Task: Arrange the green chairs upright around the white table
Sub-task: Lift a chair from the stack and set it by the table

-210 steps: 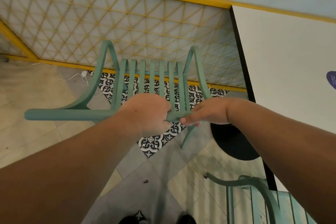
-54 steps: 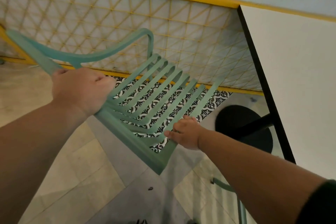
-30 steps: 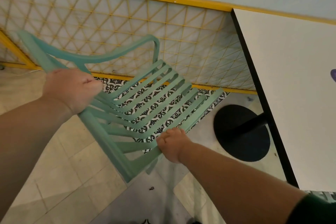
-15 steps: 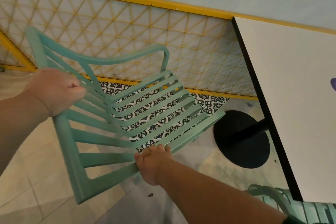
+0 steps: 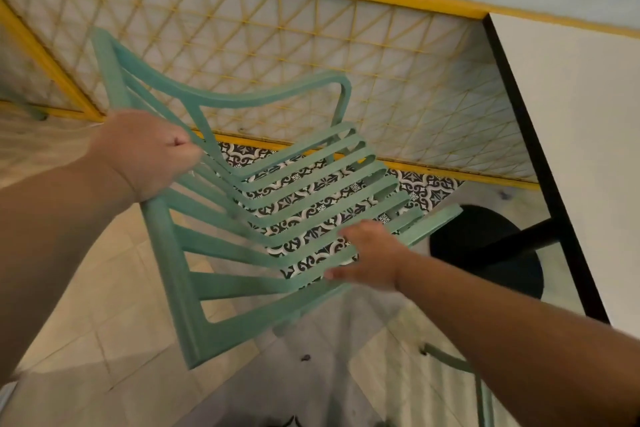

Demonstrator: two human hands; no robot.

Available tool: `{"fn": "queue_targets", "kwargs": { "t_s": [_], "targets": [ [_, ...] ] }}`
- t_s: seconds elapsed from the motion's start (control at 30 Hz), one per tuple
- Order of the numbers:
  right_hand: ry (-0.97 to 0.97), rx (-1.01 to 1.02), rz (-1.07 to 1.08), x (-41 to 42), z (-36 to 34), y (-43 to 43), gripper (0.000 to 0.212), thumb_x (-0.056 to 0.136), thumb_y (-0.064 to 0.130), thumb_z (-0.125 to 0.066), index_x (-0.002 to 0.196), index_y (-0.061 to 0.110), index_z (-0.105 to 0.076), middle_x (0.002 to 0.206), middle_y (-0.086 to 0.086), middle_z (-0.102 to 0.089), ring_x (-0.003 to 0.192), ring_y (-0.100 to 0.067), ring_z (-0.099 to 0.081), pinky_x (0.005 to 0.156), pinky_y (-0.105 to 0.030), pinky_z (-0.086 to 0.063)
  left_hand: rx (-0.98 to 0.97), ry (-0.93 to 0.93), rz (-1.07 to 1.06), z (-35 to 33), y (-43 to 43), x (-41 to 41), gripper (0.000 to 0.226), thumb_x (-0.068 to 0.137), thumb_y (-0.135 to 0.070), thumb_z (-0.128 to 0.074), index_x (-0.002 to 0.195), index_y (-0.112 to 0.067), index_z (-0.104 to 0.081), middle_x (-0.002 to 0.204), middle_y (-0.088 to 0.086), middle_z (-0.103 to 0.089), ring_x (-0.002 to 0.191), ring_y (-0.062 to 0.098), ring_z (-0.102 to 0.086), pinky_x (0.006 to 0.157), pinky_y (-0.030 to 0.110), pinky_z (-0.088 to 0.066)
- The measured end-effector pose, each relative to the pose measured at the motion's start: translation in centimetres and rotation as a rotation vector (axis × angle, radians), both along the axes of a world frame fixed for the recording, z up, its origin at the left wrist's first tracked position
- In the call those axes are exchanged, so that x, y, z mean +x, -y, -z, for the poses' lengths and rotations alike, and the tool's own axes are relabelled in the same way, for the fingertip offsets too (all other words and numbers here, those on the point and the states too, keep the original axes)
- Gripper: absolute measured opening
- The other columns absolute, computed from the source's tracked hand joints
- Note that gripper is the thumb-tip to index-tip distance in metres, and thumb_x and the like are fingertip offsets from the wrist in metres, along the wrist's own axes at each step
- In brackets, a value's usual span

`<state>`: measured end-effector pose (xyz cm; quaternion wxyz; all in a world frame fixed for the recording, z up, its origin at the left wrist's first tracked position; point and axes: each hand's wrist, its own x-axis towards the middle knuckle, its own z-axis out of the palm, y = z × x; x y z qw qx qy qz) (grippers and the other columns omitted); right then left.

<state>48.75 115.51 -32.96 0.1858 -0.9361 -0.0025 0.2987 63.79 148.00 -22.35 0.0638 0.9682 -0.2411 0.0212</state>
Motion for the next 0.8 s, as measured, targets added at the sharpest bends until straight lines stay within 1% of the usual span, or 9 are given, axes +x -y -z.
{"fn": "queue_targets", "kwargs": {
  "t_s": [0.1,0.2,0.3,0.47,0.53,0.57,0.63,0.7,0.8],
  "targets": [
    [0.049,-0.109,0.052,2.6,-0.2,4.0,0.123,0.06,0.095,-0.051,0.159,0.026,-0.026,0.167,-0.006,-0.022,0.155,-0.03,-0.012,0.123,-0.054,-0.014,0.056,-0.002,-0.012,0.1,0.1,0.2,0.036,0.074,-0.042,-0.031,0.049,-0.017,-0.031,0.047,0.007,-0.036,0.054,0.034,-0.046,0.053,0.036,-0.028],
    [-0.01,-0.284,-0.011,3.9,1.6,7.2,0.131,0.052,0.105,-0.039,0.158,0.029,-0.029,0.166,-0.01,-0.024,0.154,-0.035,-0.012,0.123,-0.059,-0.006,0.089,0.001,-0.013,0.3,-0.1,0.8,0.033,0.073,-0.042,-0.032,0.052,-0.017,-0.034,0.049,0.008,-0.039,0.057,0.036,-0.051,0.052,0.038,-0.032],
    [-0.152,-0.395,-0.067,3.1,3.7,8.4,0.108,0.064,0.101,-0.035,0.147,0.034,-0.048,0.159,-0.012,-0.037,0.153,-0.039,-0.014,0.119,-0.066,0.01,0.129,-0.018,0.049,0.4,-0.7,1.1,0.032,0.069,-0.045,-0.026,0.053,-0.018,-0.034,0.053,0.011,-0.045,0.058,0.034,-0.049,0.051,0.043,-0.034],
    [-0.166,-0.415,-0.064,3.3,4.3,8.6,0.085,0.077,0.092,-0.037,0.13,0.03,-0.064,0.149,-0.013,-0.049,0.149,-0.041,-0.022,0.117,-0.068,0.011,0.039,-0.045,-0.099,-0.4,0.3,0.2,0.045,0.07,-0.049,-0.031,0.052,-0.011,-0.047,0.052,0.008,-0.05,0.056,0.031,-0.051,0.054,0.045,-0.043],
    [-0.153,-0.419,-0.079,3.3,4.5,8.7,0.084,0.077,0.091,-0.038,0.126,0.029,-0.065,0.146,-0.011,-0.052,0.148,-0.04,-0.025,0.117,-0.069,0.01,0.026,-0.034,-0.198,-1.1,1.4,-0.9,0.04,0.075,-0.047,-0.04,0.069,-0.016,-0.064,0.078,0.011,-0.066,0.081,0.035,-0.061,0.076,0.048,-0.05],
    [-0.139,-0.419,-0.085,3.3,4.5,8.8,0.084,0.076,0.092,-0.038,0.125,0.03,-0.065,0.145,-0.01,-0.053,0.148,-0.04,-0.026,0.117,-0.069,0.01,0.016,-0.007,-0.289,-1.2,1.9,-1.3,0.038,0.079,-0.046,-0.049,0.093,-0.018,-0.07,0.105,0.016,-0.067,0.104,0.038,-0.058,0.093,0.047,-0.046],
    [-0.133,-0.417,-0.087,3.4,4.6,8.8,0.089,0.07,0.095,-0.036,0.124,0.031,-0.066,0.142,-0.008,-0.054,0.146,-0.04,-0.028,0.118,-0.068,0.007,-0.062,-0.027,-0.58,-1.4,2.9,-3.0,0.061,0.084,-0.039,-0.063,0.137,-0.012,-0.05,0.143,0.023,-0.042,0.131,0.04,-0.037,0.11,0.047,-0.03],
    [-0.144,-0.433,-0.085,3.5,4.5,8.7,0.094,0.066,0.098,-0.033,0.124,0.031,-0.066,0.143,-0.007,-0.053,0.146,-0.04,-0.028,0.119,-0.067,0.005,-0.217,-0.154,-0.792,-1.2,4.1,-5.6,0.072,0.087,-0.03,-0.064,0.146,-0.006,-0.031,0.146,0.022,-0.031,0.131,0.045,-0.035,0.108,0.053,-0.033],
    [-0.167,-0.445,-0.094,3.8,4.5,8.6,0.099,0.061,0.1,-0.028,0.123,0.032,-0.066,0.144,-0.007,-0.054,0.146,-0.041,-0.027,0.118,-0.068,0.004,-0.163,-0.191,-0.764,0.3,5.0,-8.8,0.074,0.093,-0.02,-0.054,0.155,-0.007,-0.015,0.156,0.016,-0.02,0.124,0.049,-0.044,0.101,0.056,-0.041]
  ]
}}
